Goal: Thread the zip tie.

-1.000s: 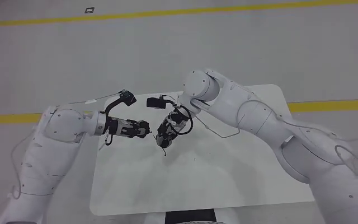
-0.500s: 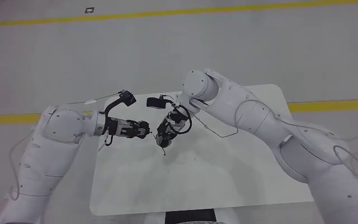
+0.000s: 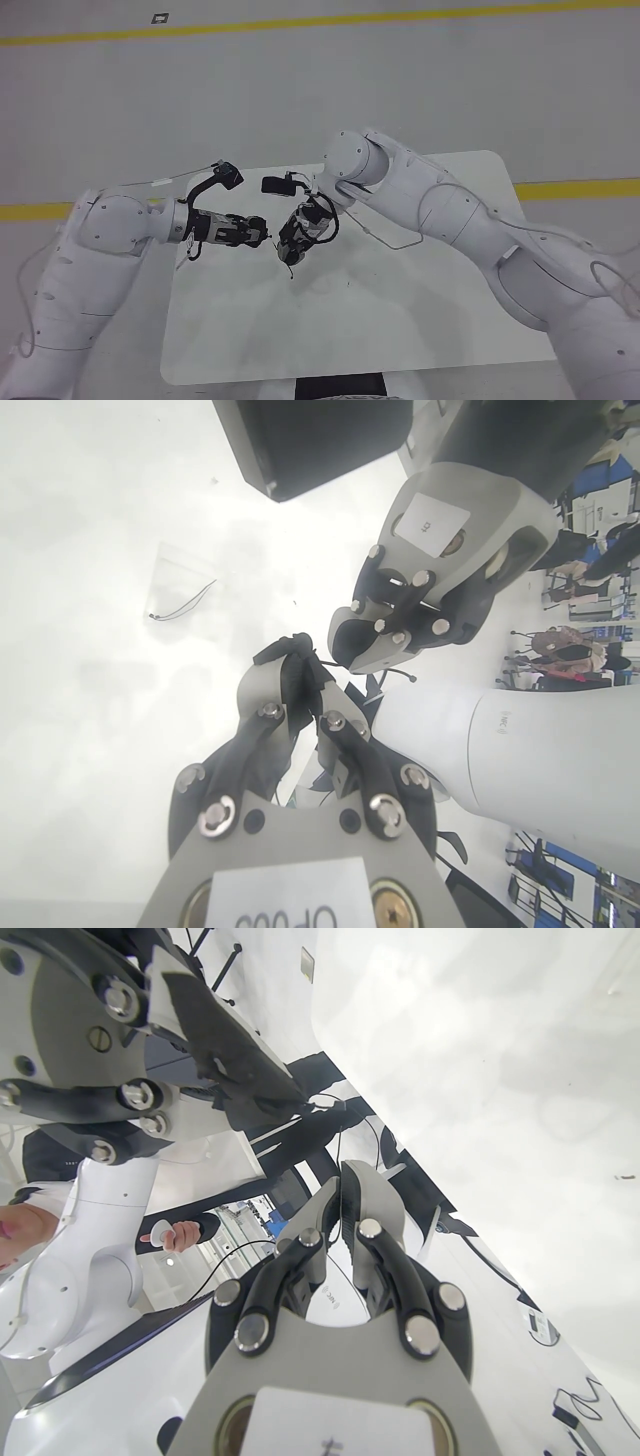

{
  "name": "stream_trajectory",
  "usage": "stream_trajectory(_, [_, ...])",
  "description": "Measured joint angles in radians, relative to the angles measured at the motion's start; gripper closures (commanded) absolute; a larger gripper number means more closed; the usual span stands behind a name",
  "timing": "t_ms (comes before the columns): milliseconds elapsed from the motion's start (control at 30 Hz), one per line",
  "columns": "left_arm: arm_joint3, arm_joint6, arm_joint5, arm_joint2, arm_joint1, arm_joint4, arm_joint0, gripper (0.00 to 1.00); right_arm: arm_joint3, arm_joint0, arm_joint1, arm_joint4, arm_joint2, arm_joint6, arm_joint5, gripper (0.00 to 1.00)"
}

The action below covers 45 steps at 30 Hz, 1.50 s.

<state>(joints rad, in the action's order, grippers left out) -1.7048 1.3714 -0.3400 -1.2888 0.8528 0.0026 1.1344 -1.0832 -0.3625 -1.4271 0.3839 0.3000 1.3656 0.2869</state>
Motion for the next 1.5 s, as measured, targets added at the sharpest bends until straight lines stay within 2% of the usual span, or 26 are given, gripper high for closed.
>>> stream_trajectory(800, [0.0,0.0,0.0,0.0,0.0,0.0,0.0,1.0,0.04,-0.013,-0.028,-0.044,0.045,0.024,-0.004,1.0])
stream_trajectory(1500, [0.0,0.0,0.0,0.0,0.0,0.0,0.0,1.0,0.068,-0.014,-0.045,-0.059,0.056,0.024,-0.013,1.0])
